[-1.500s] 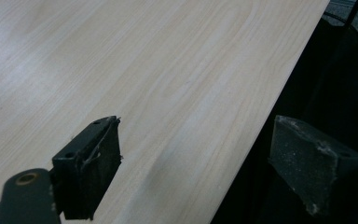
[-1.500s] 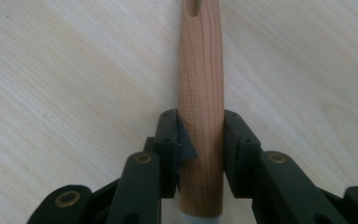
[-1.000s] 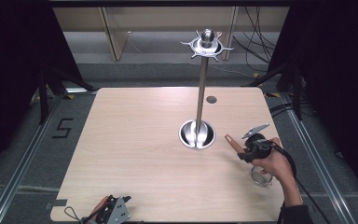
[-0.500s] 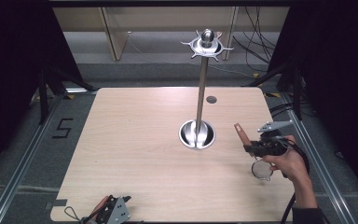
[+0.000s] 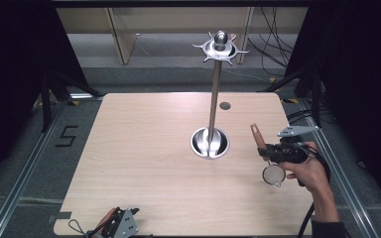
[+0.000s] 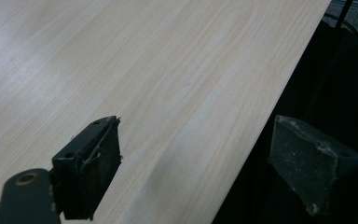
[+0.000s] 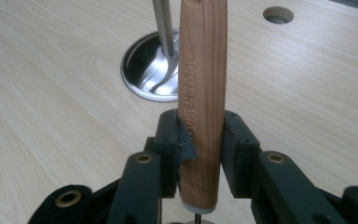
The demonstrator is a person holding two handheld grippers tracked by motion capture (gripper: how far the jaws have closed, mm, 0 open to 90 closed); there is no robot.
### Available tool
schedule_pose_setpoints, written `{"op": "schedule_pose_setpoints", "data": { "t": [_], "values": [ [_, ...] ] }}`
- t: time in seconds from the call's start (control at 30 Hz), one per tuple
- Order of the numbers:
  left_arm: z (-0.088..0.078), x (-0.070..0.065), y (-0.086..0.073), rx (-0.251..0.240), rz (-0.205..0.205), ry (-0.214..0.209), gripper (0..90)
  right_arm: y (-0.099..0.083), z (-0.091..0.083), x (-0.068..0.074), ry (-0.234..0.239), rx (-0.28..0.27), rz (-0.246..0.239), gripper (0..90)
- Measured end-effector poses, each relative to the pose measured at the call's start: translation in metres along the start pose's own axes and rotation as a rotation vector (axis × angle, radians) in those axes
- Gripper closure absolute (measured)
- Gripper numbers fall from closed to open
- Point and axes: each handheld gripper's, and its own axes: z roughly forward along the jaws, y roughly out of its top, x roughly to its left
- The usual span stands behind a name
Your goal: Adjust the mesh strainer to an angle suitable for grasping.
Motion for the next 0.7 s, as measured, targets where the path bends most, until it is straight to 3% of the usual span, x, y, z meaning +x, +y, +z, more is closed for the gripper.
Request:
{"op": "schedule_pose_setpoints", "data": {
  "t": [0.03, 0.13, 0.2, 0.23, 0.27, 0.43, 0.47, 0.6, 0.7],
  "values": [
    [-0.001, 0.001, 0.0, 0.011, 0.012, 0.004, 15.6, 0.001, -0.001, 0.002, 0.001, 0.0, 0.016, 71.2],
    [-0.001, 0.001, 0.0, 0.011, 0.013, 0.007, 15.6, 0.003, -0.001, 0.002, -0.002, -0.034, -0.019, 71.2],
    [-0.001, 0.001, 0.0, 0.009, 0.014, 0.009, 15.6, 0.004, -0.002, 0.005, 0.009, -0.04, -0.01, 71.2],
    [-0.001, 0.001, 0.0, 0.01, 0.013, 0.008, 15.6, 0.005, -0.001, 0.005, 0.013, -0.051, -0.034, 71.2],
    [-0.001, 0.001, 0.0, 0.011, 0.014, 0.008, 15.6, 0.005, 0.0, 0.009, 0.017, -0.065, -0.01, 71.2],
    [-0.001, 0.002, 0.0, 0.013, 0.019, 0.02, 15.6, 0.01, 0.0, 0.015, 0.06, -0.075, -0.017, 71.2],
    [-0.001, 0.002, 0.0, 0.015, 0.016, 0.014, 15.6, 0.011, 0.0, 0.015, 0.064, -0.086, -0.032, 71.2],
    [0.001, 0.001, 0.0, -0.008, -0.01, -0.003, 15.6, 0.014, -0.001, 0.021, 0.074, -0.127, -0.012, 71.2],
    [0.001, 0.002, 0.001, 0.009, -0.003, 0.011, 15.6, 0.017, -0.005, 0.022, 0.089, -0.133, -0.046, 71.2]
  ]
}}
